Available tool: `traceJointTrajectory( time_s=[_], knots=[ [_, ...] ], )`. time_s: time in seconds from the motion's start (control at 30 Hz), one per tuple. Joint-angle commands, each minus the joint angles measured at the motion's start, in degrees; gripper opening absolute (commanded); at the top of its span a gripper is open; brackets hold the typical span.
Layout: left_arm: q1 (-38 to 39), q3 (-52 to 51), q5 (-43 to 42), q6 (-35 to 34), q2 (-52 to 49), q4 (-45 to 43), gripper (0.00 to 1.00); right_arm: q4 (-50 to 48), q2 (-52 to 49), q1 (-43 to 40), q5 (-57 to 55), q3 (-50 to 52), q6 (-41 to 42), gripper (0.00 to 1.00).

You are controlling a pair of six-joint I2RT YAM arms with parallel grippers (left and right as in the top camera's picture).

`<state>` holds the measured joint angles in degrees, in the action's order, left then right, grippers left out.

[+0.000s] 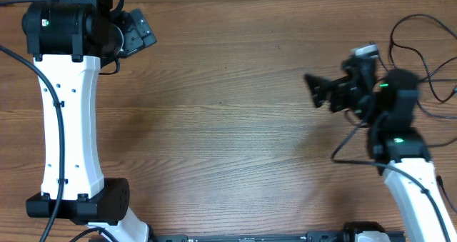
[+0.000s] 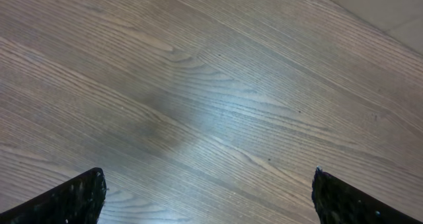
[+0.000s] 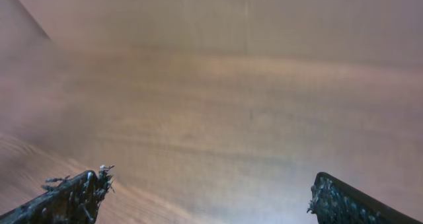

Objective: Untangle cables

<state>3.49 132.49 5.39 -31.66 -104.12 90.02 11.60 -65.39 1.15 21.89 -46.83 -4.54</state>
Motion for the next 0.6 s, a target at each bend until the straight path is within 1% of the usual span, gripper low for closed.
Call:
traceJointTrajectory(
  time_s=[0.0, 0.07, 0.17, 0.4, 0.57],
  knots=[
    [-0.09, 0.79, -0.11, -0.92, -0.42, -0.11, 0.99, 2.60, 0.07, 5.97, -20.52, -0.15, 0.26, 1.00],
    [-0.09, 0.79, -0.11, -0.92, -0.42, -0.11, 1.00, 4.96, -0.35, 8.41, -23.63, -0.15, 0.26, 1.00],
    [-0.09, 0.79, -0.11, -0.92, -0.42, -0.11, 1.00, 8.22, -1.49, 9.88, -23.93, -0.15, 0.26, 1.00],
    [-0.09, 0.79, -0.11, -0.92, -0.42, -0.11, 1.00, 15.15, -4.57, 10.10, -23.10, -0.15, 0.26, 1.00],
    [-0.09, 0.79, -0.11, -0.92, -0.42, -0.11, 1.00, 16.04, -6.34, 10.10, -23.12, -0.15, 0.24, 1.00]
  ],
)
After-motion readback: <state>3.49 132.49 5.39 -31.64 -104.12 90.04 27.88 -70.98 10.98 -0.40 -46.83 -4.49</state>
